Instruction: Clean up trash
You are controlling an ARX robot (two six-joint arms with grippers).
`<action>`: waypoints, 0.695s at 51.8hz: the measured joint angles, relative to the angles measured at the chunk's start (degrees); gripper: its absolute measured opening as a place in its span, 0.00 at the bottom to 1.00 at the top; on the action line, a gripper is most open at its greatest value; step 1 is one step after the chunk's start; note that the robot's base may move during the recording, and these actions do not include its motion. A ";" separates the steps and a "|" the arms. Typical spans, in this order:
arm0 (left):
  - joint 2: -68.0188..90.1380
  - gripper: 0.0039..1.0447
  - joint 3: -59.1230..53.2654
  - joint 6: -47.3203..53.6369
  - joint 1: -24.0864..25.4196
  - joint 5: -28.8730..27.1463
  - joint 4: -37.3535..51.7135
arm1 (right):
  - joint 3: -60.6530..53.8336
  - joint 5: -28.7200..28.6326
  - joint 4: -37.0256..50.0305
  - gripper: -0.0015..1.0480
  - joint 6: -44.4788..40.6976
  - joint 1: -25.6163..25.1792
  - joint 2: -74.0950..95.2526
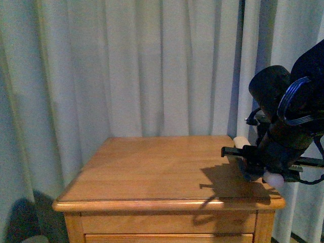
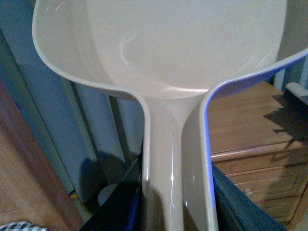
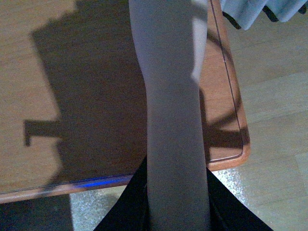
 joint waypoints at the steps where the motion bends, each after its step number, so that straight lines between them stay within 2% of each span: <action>1: 0.00 0.26 0.00 0.00 0.00 0.00 0.00 | -0.22 -0.02 0.17 0.19 -0.09 -0.02 -0.11; 11: 0.00 0.26 0.00 0.00 0.00 0.00 0.00 | -4.42 2.03 4.07 0.19 -3.37 0.02 -3.32; 16: 0.00 0.26 0.00 0.00 0.00 0.00 0.00 | -10.73 6.14 12.41 0.19 -9.03 0.42 -9.35; 26: 0.00 0.26 0.00 0.00 0.00 0.00 0.00 | -24.85 9.46 28.00 0.19 -19.04 1.70 -25.38; 36: 0.00 0.26 0.00 0.00 0.00 0.00 0.00 | -39.43 10.93 35.95 0.19 -24.96 2.78 -42.75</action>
